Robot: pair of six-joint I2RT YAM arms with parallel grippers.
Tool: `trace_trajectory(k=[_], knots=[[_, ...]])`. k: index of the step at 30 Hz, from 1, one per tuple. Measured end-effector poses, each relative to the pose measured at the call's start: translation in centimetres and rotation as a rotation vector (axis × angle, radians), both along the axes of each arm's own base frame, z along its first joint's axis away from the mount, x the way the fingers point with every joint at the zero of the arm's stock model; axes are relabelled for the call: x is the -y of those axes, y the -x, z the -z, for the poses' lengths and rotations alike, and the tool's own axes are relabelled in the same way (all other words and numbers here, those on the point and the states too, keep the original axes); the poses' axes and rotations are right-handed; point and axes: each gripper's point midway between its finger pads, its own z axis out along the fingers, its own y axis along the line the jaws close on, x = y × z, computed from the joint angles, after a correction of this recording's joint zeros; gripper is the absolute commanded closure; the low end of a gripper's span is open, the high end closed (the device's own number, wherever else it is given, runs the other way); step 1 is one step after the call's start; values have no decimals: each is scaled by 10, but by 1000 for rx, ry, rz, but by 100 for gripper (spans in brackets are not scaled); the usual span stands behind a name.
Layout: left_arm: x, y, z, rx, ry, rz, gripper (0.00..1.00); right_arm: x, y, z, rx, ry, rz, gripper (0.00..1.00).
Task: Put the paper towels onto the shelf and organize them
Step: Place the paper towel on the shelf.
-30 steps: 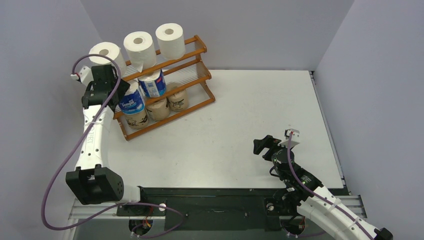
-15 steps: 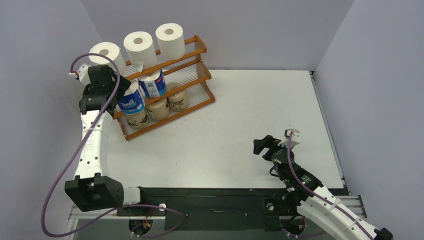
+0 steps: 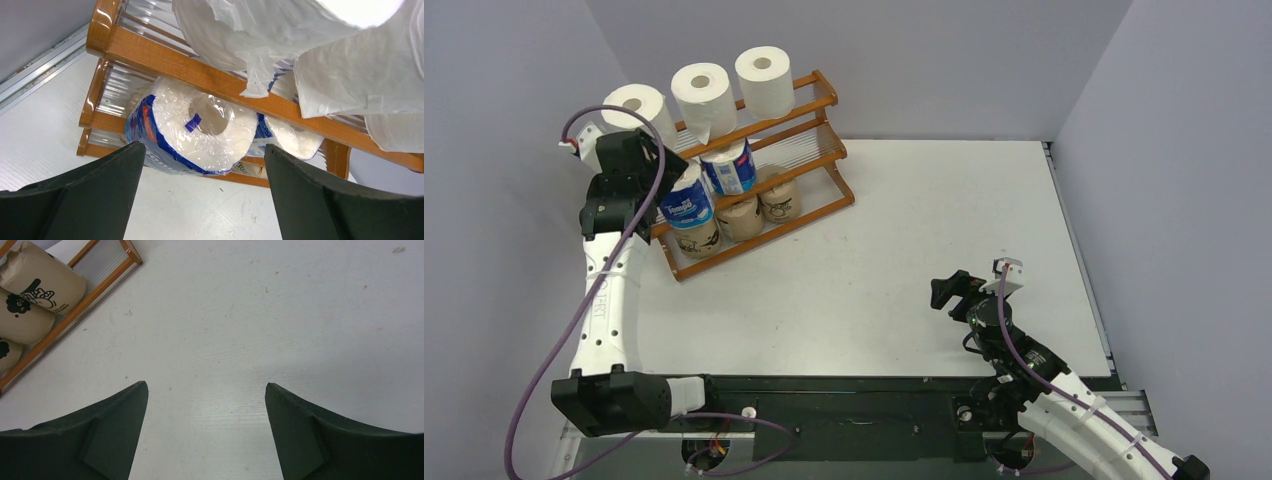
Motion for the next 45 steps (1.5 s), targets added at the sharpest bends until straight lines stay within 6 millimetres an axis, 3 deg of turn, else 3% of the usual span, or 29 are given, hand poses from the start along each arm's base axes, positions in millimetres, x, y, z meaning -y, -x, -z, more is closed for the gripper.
trace_trajectory(k=[11,15,17,20,25,29,33,45], knots=[[19,9,-17,31,-71,85,8,0,0,0,-1,1,0,18],[28,16,-27,54,-116,131,11,0,0,0,-1,2,0,18],[34,20,-29,71,-141,158,20,0,0,0,-1,1,0,18],[47,31,-25,97,-172,208,48,0,0,0,-1,2,0,18],[47,50,10,88,-193,220,81,0,0,0,-1,1,0,18],[48,53,44,40,-175,223,97,0,0,0,-2,1,0,18],[51,49,68,7,-152,225,100,0,0,0,-2,1,0,18],[46,22,101,-60,-132,179,100,0,0,-3,10,-8,-1,18]])
